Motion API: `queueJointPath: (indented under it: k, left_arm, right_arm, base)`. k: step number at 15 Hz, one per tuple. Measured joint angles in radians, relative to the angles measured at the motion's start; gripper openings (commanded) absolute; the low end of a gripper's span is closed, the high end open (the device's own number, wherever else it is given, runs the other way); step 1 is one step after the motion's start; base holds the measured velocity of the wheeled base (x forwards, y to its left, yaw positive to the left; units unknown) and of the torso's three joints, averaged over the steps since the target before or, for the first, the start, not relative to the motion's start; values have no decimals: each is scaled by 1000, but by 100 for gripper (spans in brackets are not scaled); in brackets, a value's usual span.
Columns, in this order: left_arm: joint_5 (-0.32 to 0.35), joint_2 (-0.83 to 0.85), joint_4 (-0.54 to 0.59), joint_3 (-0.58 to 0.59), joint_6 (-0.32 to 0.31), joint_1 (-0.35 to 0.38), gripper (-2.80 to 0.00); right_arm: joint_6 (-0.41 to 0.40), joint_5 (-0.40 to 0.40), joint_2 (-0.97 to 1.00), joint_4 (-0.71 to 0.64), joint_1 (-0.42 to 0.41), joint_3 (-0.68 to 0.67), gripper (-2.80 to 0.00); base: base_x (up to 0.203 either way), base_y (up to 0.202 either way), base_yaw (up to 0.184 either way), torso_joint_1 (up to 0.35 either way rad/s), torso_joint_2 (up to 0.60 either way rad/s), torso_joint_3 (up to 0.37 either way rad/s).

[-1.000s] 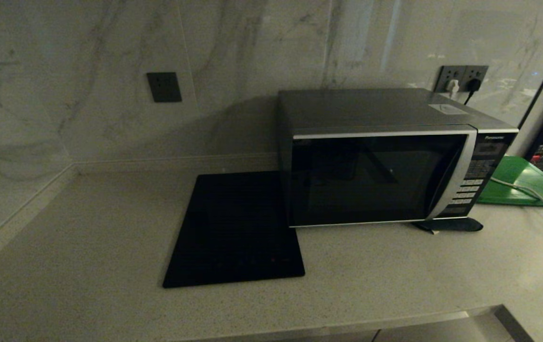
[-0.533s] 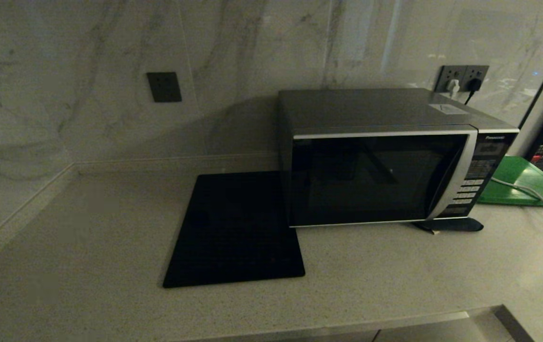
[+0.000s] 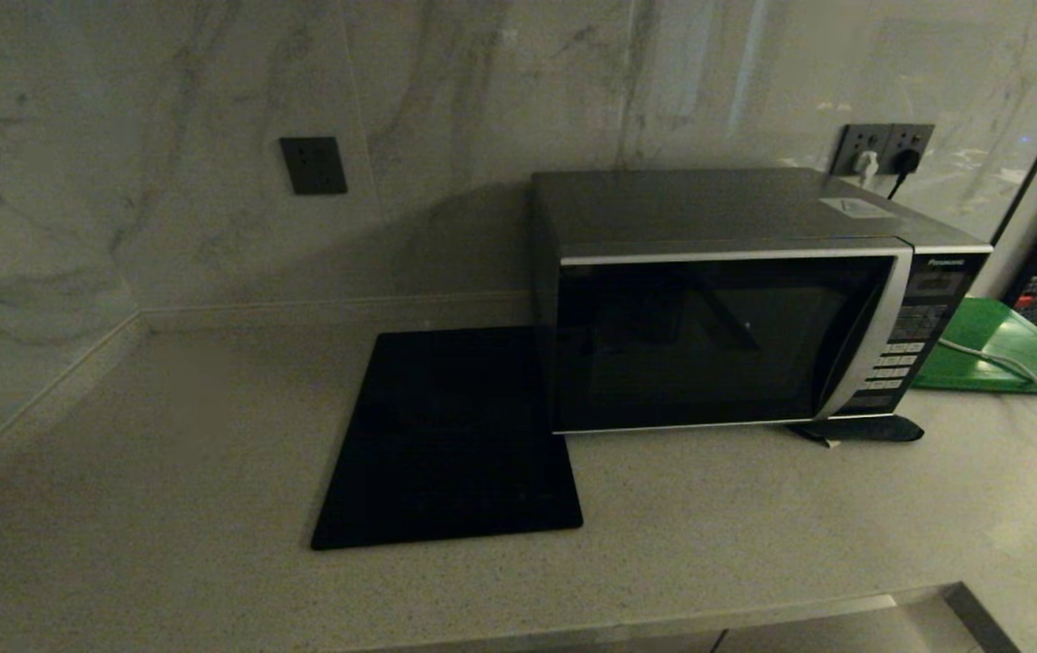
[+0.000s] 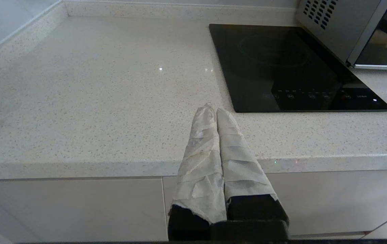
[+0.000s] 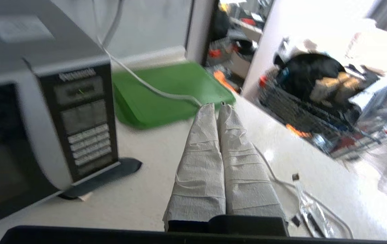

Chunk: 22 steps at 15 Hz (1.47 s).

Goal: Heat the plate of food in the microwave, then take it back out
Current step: Open the microwave oven

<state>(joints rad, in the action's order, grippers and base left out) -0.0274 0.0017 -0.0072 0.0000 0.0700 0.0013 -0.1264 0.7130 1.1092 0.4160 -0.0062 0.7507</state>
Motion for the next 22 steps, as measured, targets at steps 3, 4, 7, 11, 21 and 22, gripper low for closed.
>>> queueJointPath:
  k: [3, 4, 7, 11, 21, 22]
  left_arm:
    - [0, 0, 0, 0, 0, 0, -280]
    - [0, 0, 0, 0, 0, 0, -280]
    - [0, 0, 0, 0, 0, 0, -280]
    - [0, 0, 0, 0, 0, 0, -280]
    - [0, 0, 0, 0, 0, 0, -280]
    - [0, 0, 0, 0, -1, 0, -280]
  right_arm:
    - [7, 12, 114, 91, 0, -8, -280]
    - [17, 16, 148, 103, 1, -10, 0]
    - [39, 53, 238, 171, 3, -12, 0]
    - [41, 47, 284, 188, 21, -26, 0]
    - [70, 242, 443, 277, 75, 17, 0]
    - [66, 265, 481, 335, 79, 27, 0]
  base:
    - [0, 0, 0, 0, 0, 0]
    - [0, 0, 0, 0, 0, 0]
    - [0, 0, 0, 0, 0, 0]
    - [0, 0, 0, 0, 0, 0]
    - [0, 0, 0, 0, 0, 0]
    - [0, 0, 0, 0, 0, 0]
